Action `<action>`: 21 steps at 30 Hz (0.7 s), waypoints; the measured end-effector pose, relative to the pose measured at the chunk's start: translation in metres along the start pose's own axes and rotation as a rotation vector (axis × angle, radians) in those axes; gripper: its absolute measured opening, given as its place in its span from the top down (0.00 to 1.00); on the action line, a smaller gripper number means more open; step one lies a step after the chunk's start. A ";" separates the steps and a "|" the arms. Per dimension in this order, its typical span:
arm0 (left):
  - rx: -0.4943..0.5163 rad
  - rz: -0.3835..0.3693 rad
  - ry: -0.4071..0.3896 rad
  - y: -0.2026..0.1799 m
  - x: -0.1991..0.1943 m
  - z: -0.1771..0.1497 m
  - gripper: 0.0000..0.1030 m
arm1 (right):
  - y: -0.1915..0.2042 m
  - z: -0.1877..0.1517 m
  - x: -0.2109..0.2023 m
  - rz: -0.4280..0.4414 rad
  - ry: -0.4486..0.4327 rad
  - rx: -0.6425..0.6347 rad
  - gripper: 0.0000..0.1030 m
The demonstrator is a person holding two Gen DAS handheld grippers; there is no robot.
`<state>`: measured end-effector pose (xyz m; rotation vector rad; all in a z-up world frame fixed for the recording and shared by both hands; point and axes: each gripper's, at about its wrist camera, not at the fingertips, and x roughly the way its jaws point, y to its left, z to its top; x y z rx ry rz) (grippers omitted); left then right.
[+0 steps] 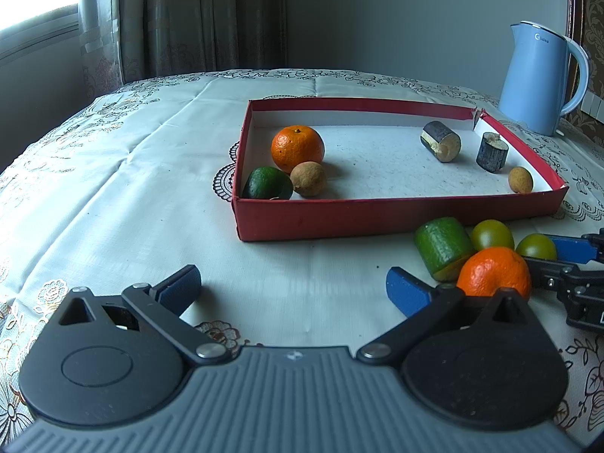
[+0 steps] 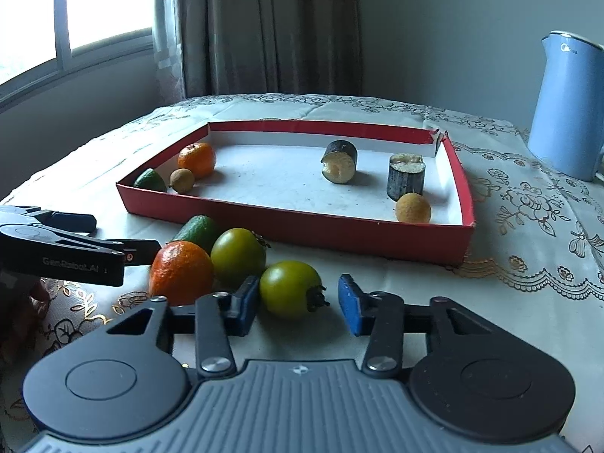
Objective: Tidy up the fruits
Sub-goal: 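Reach the right gripper to a green tomato and close on it, then carry the green tomato into the red box with the right gripper and release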
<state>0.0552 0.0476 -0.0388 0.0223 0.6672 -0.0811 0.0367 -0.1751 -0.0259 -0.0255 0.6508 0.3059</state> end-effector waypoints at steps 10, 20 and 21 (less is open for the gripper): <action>0.000 0.000 0.000 0.000 0.000 0.000 0.00 | -0.002 0.000 -0.002 -0.018 -0.014 0.014 0.66; -0.001 -0.001 0.000 0.001 0.000 0.000 0.00 | -0.008 0.001 -0.028 -0.100 -0.106 0.045 0.67; -0.001 -0.001 0.000 0.000 0.000 0.000 0.00 | -0.010 0.003 -0.032 -0.109 -0.122 0.048 0.67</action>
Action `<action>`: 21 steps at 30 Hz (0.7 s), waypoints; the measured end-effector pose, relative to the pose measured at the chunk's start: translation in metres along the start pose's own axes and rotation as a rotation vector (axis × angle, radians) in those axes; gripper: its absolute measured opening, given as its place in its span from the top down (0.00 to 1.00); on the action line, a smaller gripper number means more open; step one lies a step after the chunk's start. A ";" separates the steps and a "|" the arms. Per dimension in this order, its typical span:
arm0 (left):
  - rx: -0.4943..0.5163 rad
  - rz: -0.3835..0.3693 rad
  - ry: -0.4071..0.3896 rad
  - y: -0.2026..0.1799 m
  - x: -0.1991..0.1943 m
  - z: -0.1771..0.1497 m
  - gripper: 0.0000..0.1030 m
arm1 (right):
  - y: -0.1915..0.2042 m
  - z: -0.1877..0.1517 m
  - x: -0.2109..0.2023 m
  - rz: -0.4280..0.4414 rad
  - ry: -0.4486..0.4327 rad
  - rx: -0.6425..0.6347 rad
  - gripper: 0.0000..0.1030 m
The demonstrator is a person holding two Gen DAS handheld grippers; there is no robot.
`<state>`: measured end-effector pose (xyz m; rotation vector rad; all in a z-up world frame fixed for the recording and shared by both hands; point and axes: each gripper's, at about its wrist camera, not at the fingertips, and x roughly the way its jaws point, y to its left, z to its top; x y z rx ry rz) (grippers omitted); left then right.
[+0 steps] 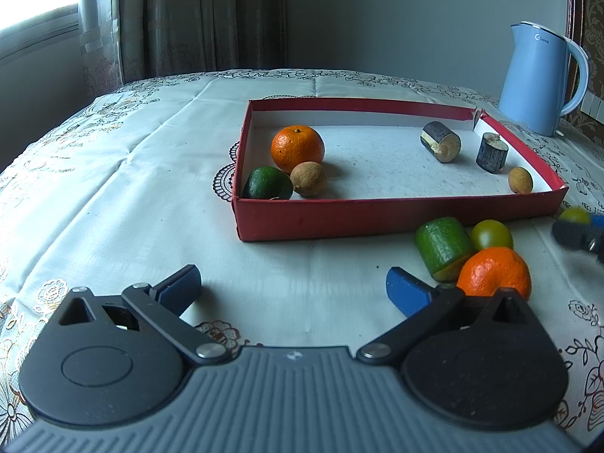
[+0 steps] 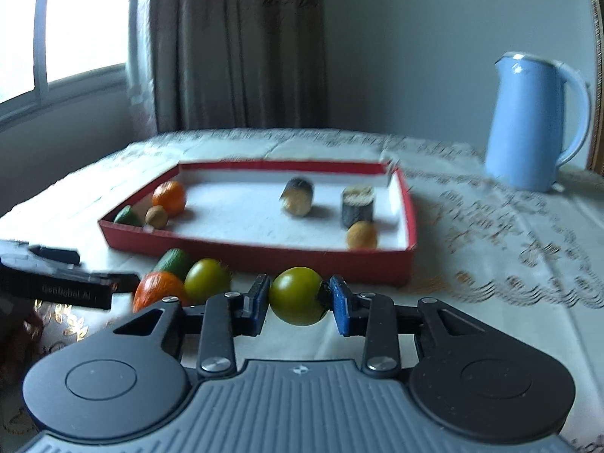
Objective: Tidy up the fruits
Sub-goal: 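Carry the green tomato into the red box with the right gripper and release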
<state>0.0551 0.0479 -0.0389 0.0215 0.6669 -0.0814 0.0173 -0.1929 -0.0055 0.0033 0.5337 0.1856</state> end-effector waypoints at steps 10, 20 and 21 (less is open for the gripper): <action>0.000 0.000 0.000 0.000 0.000 0.000 0.00 | -0.011 0.011 0.001 -0.035 -0.051 0.040 0.67; 0.000 0.000 0.000 0.000 0.000 0.000 0.00 | -0.010 0.024 0.019 -0.057 -0.049 0.029 0.67; 0.000 0.000 0.000 0.000 0.000 0.000 0.00 | -0.009 0.026 0.021 -0.058 -0.050 0.025 0.67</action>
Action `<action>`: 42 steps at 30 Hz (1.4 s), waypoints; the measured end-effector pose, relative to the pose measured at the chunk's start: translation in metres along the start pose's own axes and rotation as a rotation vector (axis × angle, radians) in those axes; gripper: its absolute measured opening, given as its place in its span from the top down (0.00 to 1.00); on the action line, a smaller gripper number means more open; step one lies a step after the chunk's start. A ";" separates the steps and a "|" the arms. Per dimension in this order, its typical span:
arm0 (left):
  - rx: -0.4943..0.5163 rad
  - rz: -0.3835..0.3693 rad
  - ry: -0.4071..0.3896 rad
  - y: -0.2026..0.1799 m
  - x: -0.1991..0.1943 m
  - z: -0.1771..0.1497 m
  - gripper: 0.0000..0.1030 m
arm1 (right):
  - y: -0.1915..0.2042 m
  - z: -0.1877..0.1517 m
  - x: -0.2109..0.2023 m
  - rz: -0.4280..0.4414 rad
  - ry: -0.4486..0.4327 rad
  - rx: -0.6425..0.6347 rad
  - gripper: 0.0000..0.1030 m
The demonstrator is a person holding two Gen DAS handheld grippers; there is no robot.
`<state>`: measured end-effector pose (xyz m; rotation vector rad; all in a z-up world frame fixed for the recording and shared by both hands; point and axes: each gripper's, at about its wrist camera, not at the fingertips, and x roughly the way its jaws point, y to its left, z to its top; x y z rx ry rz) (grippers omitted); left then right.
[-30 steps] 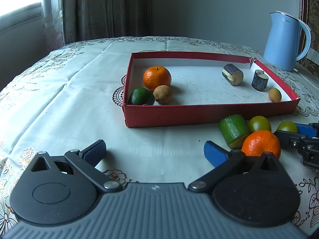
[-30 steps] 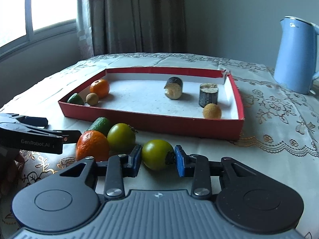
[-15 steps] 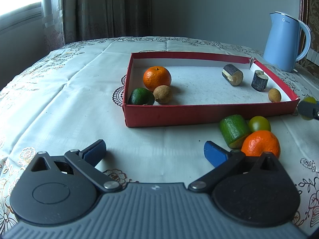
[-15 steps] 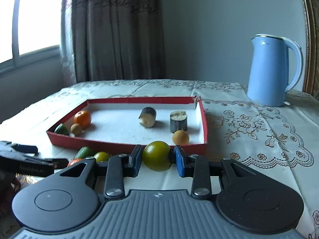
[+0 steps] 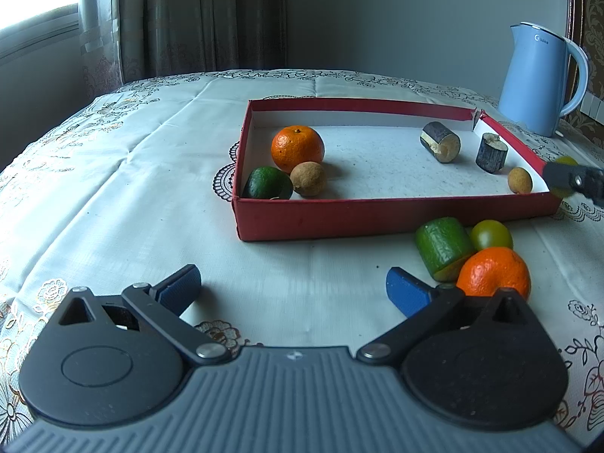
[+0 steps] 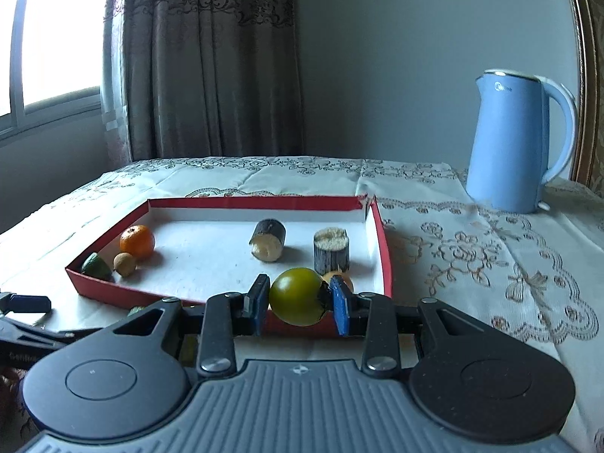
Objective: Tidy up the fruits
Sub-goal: 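Carry the green tomato into the red box with the right gripper and release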
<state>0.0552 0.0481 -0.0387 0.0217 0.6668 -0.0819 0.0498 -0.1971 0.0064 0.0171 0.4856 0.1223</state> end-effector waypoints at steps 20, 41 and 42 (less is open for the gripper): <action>0.000 0.000 0.000 0.000 0.000 0.000 0.00 | 0.029 0.021 0.068 0.002 0.067 -0.085 0.67; 0.000 0.000 0.000 0.000 0.000 0.000 0.00 | 0.020 0.019 0.094 -0.029 0.135 -0.045 0.67; 0.000 0.000 0.000 0.000 0.000 0.000 0.00 | 0.020 0.019 0.094 -0.030 0.139 -0.043 0.67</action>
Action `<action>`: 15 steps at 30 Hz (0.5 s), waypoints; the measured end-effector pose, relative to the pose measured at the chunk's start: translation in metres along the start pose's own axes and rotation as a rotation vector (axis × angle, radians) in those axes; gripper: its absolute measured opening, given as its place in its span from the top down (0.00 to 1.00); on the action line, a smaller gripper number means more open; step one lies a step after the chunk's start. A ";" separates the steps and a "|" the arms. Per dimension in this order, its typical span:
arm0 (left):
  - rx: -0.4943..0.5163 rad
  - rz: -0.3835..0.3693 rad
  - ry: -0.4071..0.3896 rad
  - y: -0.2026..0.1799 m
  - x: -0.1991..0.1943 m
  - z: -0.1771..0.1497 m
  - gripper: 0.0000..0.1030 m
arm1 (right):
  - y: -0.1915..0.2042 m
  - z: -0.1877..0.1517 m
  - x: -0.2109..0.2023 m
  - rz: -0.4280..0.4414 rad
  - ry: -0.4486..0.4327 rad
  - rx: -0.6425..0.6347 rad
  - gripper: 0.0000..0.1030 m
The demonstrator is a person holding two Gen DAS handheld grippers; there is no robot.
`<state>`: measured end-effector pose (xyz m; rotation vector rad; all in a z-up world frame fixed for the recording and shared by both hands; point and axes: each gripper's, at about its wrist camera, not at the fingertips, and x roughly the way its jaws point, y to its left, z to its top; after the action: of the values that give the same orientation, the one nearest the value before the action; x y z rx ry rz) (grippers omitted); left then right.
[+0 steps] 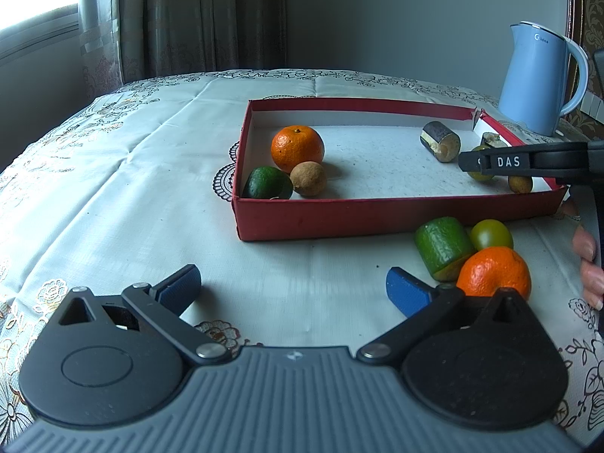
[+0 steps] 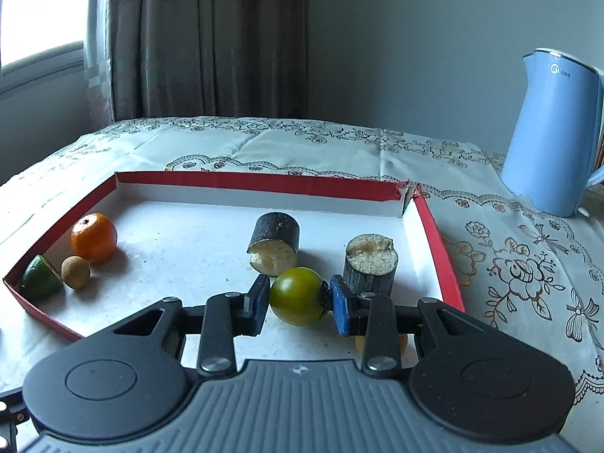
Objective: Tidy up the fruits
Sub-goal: 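Carry the green tomato into the red box with the right gripper and release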
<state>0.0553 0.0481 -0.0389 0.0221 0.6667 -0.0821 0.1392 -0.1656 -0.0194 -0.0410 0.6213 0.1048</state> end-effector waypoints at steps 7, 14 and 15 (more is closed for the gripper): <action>0.000 0.000 0.000 0.000 0.000 0.000 0.00 | -0.004 0.000 0.002 0.009 0.006 0.023 0.66; 0.000 0.000 0.000 0.000 0.000 0.000 0.00 | -0.013 -0.005 -0.026 0.023 -0.068 0.050 0.36; 0.000 0.000 0.000 0.000 0.000 0.000 0.00 | -0.015 -0.008 -0.036 0.017 -0.090 0.043 0.32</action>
<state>0.0552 0.0482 -0.0388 0.0223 0.6667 -0.0821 0.1074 -0.1837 -0.0049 0.0106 0.5339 0.1090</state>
